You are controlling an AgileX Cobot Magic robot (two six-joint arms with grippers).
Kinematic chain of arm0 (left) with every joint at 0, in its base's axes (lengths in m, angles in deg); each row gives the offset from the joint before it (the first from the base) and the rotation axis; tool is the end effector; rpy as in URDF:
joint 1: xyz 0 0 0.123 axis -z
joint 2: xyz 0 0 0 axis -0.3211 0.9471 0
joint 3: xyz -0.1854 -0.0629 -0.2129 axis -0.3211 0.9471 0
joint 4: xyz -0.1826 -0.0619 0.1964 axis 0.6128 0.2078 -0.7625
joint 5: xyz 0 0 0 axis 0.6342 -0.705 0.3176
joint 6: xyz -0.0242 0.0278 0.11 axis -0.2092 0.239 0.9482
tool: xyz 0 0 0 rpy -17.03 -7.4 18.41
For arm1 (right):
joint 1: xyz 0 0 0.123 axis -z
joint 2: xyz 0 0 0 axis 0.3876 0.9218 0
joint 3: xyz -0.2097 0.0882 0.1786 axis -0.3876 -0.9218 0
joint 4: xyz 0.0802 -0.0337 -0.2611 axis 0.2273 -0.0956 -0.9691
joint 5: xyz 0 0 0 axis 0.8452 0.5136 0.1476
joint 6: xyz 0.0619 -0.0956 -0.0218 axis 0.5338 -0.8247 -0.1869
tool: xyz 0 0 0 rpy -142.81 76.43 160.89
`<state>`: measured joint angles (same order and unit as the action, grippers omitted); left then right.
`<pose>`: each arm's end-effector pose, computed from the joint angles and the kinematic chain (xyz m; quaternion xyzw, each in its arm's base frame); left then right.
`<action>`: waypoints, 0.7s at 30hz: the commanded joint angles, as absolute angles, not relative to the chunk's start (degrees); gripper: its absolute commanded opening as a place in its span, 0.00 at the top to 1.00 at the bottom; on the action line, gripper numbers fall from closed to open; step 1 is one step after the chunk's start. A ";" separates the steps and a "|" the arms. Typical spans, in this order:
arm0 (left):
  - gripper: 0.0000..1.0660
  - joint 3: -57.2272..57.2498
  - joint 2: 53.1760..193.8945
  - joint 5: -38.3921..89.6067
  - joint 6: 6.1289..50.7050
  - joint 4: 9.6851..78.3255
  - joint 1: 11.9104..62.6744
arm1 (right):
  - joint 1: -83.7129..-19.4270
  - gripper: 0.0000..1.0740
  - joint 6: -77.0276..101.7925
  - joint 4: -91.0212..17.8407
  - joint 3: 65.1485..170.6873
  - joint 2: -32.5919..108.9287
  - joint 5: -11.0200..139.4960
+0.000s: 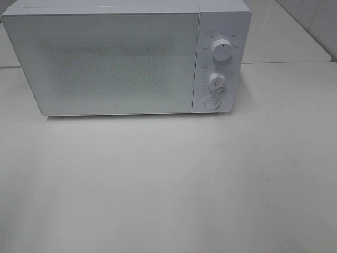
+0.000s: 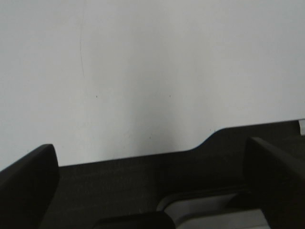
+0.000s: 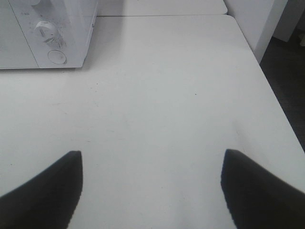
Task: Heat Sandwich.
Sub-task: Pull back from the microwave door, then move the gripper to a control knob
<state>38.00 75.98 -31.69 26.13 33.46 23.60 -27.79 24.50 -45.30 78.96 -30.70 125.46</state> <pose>0.0740 -0.0140 0.2664 0.0509 0.9438 -0.0450 0.3236 0.0363 -0.0114 0.2839 0.0199 0.8358 -0.0146 0.5484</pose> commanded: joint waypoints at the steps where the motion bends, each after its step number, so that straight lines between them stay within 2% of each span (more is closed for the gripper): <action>1: 0.08 38.34 69.28 -30.49 26.35 34.15 23.25 | -27.62 0.30 23.87 -45.30 78.90 -32.25 124.60; 8: 0.08 40.86 59.36 -24.87 26.18 34.21 23.25 | -27.62 0.30 23.81 -45.18 78.90 -32.25 124.60; 21: 0.08 40.69 58.91 -24.87 26.01 35.53 23.31 | -27.62 0.30 23.81 -45.18 78.90 -32.25 124.60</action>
